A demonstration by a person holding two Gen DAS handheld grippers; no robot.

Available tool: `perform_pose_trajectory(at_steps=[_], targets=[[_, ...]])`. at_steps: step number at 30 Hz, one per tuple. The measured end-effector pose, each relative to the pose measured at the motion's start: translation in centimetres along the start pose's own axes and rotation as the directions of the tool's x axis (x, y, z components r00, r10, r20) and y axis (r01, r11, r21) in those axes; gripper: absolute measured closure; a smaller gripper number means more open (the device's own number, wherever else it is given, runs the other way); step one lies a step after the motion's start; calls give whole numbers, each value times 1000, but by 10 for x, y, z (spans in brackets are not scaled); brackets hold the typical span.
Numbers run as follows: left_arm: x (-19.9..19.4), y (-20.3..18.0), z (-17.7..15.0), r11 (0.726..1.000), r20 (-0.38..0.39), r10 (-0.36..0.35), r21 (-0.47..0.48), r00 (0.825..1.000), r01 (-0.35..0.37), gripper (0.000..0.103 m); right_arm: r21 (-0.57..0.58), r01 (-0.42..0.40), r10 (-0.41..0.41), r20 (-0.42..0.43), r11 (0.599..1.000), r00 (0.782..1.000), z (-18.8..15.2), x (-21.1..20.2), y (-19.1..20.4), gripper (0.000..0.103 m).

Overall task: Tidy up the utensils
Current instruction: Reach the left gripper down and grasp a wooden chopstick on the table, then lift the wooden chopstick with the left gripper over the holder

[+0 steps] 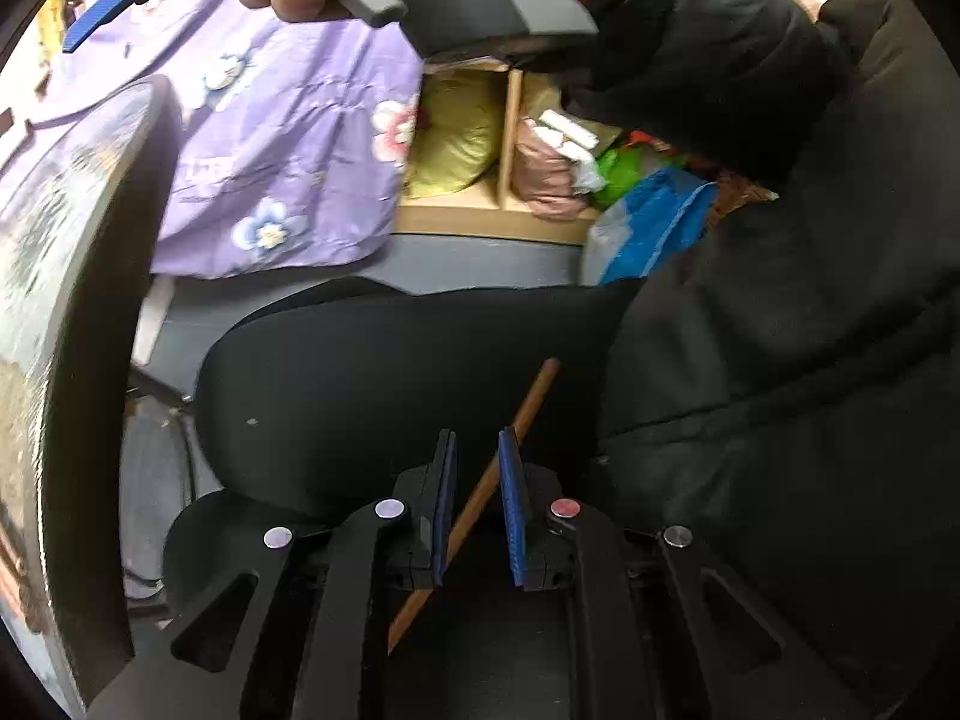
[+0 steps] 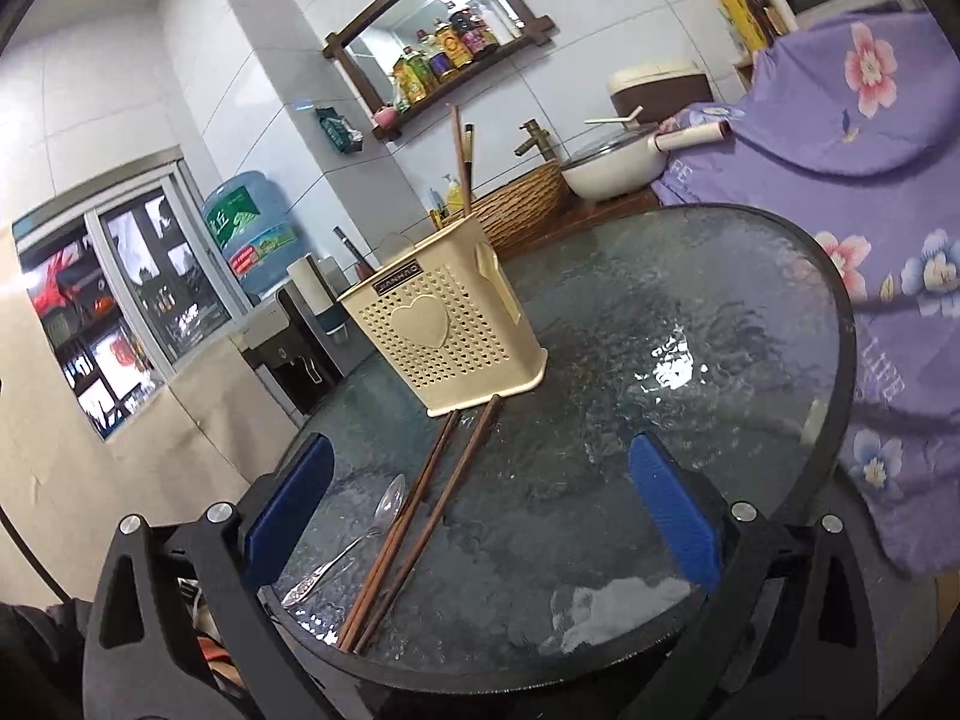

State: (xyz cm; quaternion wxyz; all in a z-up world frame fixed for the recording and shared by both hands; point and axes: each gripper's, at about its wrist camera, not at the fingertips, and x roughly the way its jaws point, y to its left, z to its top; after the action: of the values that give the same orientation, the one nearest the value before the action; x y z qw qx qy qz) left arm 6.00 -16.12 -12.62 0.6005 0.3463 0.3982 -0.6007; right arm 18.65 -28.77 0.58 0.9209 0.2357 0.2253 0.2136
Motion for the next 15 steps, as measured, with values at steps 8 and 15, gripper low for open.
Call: perform_pose_trajectory(at_steps=[8,15], targets=[[20,-7,-10,998,-114,-35,46,993,41,89,21,11,-11,-18,1000,1000,-7,-4,-10,6],[29,-5,-11,999,-151,-12,42,989,19,93,18,6,-6,-25,1000,1000,-7,-3,-9,6]])
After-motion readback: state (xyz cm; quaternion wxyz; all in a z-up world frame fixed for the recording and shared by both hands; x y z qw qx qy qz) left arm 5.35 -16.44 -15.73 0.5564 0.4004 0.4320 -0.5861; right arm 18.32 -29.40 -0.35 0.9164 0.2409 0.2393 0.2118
